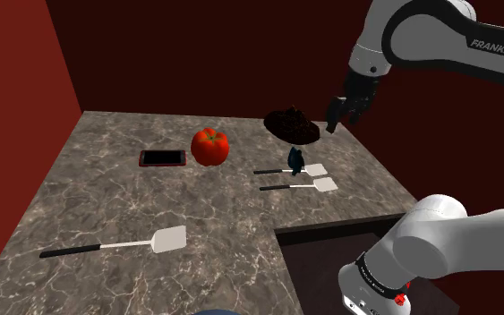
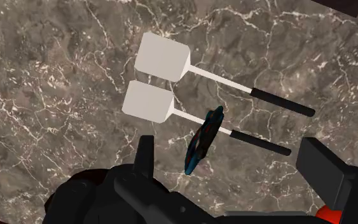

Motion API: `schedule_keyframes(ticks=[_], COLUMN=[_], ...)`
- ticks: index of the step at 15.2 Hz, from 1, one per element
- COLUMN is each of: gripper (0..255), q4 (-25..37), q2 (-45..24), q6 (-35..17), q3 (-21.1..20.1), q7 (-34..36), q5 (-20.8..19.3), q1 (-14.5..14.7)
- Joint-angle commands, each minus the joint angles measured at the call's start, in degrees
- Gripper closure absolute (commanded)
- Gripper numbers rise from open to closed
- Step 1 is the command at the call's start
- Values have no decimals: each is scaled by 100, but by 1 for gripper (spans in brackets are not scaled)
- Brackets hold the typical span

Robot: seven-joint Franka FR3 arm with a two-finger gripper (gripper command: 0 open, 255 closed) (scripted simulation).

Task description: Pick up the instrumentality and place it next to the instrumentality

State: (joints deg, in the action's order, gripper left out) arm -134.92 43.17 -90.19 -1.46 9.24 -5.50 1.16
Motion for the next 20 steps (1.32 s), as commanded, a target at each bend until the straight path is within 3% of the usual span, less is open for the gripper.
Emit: schedule_keyframes(ticks=[1,10,17,20], gripper=[0,0,0,0], q4=[0,-1940,-2884,-2996], q2=[0,393,-75,-229], q6=[0,-1909,-3451,-3717], q3=[0,1320,2653,2758], q7=[0,-3517,-6382,-6474], q5=[0,-546,-1123,-1178], q1=[0,1041,1774,1810])
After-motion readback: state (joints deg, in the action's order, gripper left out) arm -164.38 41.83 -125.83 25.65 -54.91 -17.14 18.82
